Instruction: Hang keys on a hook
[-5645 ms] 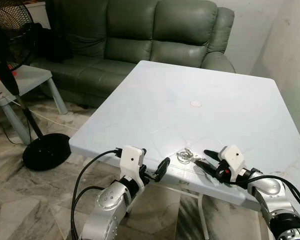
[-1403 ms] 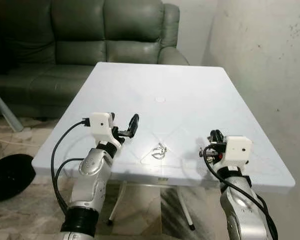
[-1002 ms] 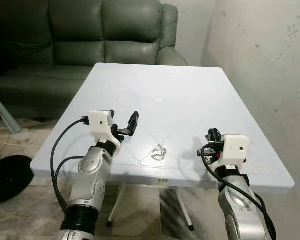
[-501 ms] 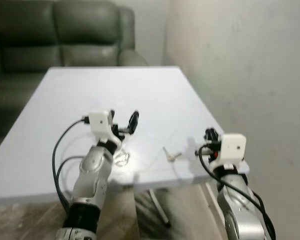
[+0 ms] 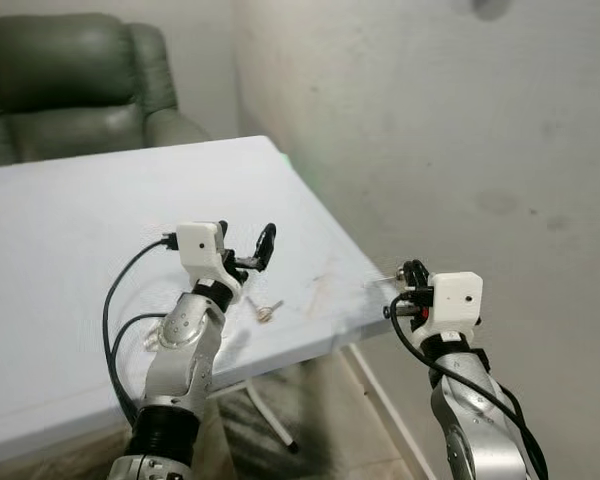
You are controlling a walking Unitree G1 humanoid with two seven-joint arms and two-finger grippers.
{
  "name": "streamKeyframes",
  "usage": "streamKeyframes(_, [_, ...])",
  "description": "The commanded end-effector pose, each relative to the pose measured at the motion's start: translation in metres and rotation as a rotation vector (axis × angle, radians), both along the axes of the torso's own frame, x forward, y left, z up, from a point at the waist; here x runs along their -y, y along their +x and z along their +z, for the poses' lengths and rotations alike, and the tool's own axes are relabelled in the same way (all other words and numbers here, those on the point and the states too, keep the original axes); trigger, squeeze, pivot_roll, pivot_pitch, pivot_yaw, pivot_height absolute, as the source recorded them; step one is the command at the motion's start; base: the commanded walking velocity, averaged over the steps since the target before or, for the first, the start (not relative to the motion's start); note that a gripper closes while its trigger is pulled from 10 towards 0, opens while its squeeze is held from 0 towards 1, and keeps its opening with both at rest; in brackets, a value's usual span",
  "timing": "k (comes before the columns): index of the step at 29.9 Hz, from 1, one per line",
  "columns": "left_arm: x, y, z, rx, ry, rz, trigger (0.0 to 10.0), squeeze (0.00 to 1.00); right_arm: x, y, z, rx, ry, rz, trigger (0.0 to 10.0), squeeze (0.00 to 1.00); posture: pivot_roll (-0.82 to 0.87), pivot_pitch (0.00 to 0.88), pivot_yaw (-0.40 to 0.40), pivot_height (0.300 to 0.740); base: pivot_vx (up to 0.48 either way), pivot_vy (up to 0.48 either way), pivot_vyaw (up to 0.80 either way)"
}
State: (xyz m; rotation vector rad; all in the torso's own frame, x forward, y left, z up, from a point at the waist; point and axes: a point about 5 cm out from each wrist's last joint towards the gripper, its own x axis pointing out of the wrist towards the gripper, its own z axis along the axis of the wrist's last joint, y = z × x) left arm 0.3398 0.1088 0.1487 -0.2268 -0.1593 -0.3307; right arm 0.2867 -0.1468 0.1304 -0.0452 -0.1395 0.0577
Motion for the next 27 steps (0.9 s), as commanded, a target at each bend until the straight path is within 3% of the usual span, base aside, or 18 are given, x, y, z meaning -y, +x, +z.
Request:
streamKeyframes(1, [-0.0012,0.0002,0.0015,0.005,-0.004,-0.001,10.0,0.00,0.0021,0.0001,0.0012,0.000,0.000,-0.005,10.0,0.00,-0.07,0.000,-0.016,0.740,0.000,-0.480,-0.71])
streamKeyframes(4, [-0.0008,0.0000,0.0022,0.015,0.011,0.007,10.0,0.00,0.0016,-0.0003,0.0011,0.000,0.000,-0.005,10.0,0.00,-0.07,0.000,-0.015,0.740,0.000,-0.376,-0.71])
streamKeyframes(7, [-0.0013,0.0002,0.0010,-0.003,-0.033,0.010,10.0,0.00,0.0014,-0.0010,0.0010,-0.001,-0.002,-0.005,10.0,0.00,-0.07,0.000,-0.014,0.740,0.000,0.000,-0.71])
streamKeyframes(27, [-0.0006,-0.0025,-0.0018,-0.014,-0.042,0.013,10.0,0.00,0.0005,-0.0025,-0.0002,-0.008,-0.006,-0.001,10.0,0.00,-0.07,0.000,-0.020,0.740,0.000,0.000,-0.71])
